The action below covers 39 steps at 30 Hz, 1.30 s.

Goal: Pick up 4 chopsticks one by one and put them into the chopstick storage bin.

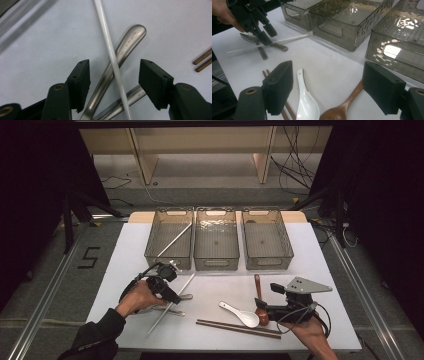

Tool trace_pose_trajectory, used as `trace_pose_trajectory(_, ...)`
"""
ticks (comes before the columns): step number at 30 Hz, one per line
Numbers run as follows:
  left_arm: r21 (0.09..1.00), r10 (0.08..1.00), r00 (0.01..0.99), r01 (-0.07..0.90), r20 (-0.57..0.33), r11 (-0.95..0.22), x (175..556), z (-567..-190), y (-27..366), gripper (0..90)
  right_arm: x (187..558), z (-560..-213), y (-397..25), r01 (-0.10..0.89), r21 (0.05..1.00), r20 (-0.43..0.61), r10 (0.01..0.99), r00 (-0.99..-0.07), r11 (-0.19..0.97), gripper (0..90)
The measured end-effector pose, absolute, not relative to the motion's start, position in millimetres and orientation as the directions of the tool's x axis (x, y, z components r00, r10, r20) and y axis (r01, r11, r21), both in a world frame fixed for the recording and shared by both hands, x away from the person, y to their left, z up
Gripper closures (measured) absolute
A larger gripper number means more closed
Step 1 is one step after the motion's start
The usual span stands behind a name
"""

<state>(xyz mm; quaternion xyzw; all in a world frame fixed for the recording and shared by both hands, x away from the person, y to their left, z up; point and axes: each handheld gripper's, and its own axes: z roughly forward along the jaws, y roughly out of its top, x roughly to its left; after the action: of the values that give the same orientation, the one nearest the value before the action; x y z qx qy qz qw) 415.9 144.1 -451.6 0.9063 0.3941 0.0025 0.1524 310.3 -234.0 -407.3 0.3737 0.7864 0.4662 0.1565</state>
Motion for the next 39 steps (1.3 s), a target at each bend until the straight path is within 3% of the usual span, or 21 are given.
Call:
trace_pose_trajectory(7, 0.235, 0.703, 0.703, 0.705, -0.11, -0.669, 417, -461, 145, 50.4, 310, -407, -234, 0.441, 0.85, 0.101, 0.734, -0.672, 0.287, 26.2)
trace_pose_trajectory(19, 0.243, 0.709, 0.69, 0.719, -0.146, -0.651, 422, -459, 153, 69.3, 310, -407, -234, 0.44, 0.85, 0.099, 0.733, -0.673, 0.289, 26.2)
trace_pose_trajectory(31, 0.239, 0.726, 0.648, 0.761, -0.232, -0.603, 432, -458, 164, 75.5, 310, -407, -234, 0.44, 0.85, 0.098, 0.733, -0.673, 0.29, 26.2)
trace_pose_trajectory(36, 0.237, 0.756, 0.633, 0.77, -0.165, -0.592, 436, -459, 163, 78.3, 310, -407, -234, 0.44, 0.85, 0.098, 0.732, -0.674, 0.291, 26.2)
trace_pose_trajectory(39, 0.233, 0.76, 0.626, 0.776, -0.175, -0.586, 438, -463, 165, 78.6, 311, -407, -234, 0.44, 0.85, 0.098, 0.732, -0.674, 0.292, 26.3)
